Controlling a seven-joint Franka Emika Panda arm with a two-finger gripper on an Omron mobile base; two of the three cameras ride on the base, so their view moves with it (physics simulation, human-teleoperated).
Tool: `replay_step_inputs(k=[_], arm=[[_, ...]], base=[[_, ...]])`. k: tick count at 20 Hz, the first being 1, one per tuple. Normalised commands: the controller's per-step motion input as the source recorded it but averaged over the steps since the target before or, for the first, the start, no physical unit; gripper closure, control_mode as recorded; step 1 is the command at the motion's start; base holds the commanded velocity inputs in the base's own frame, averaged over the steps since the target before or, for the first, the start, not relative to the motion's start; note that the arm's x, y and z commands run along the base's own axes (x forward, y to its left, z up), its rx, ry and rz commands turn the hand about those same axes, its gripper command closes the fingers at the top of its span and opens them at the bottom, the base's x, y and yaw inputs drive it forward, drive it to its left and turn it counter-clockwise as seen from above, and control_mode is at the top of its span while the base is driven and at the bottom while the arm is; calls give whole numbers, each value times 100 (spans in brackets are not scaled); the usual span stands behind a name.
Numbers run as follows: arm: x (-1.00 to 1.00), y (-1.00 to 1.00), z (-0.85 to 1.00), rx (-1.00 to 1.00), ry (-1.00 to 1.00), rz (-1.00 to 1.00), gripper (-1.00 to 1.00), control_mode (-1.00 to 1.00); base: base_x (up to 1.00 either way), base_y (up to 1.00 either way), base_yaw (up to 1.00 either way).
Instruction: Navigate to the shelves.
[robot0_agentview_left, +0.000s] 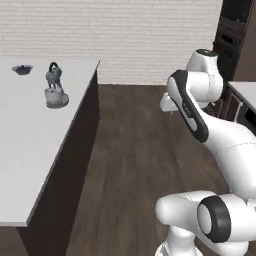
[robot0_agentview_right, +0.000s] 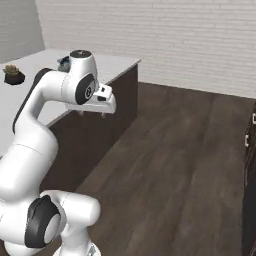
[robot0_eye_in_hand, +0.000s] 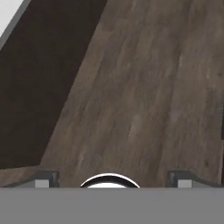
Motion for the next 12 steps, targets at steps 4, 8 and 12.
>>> replay_step_inputs(k=[4, 8, 12], arm=[[0, 0, 0, 0, 0, 0, -100, 100], [0, 0, 0, 0, 0, 0, -100, 100], [0, 0, 0, 0, 0, 0, -100, 100]], base=[[13, 61, 76], [9, 64, 77], [3, 68, 75]])
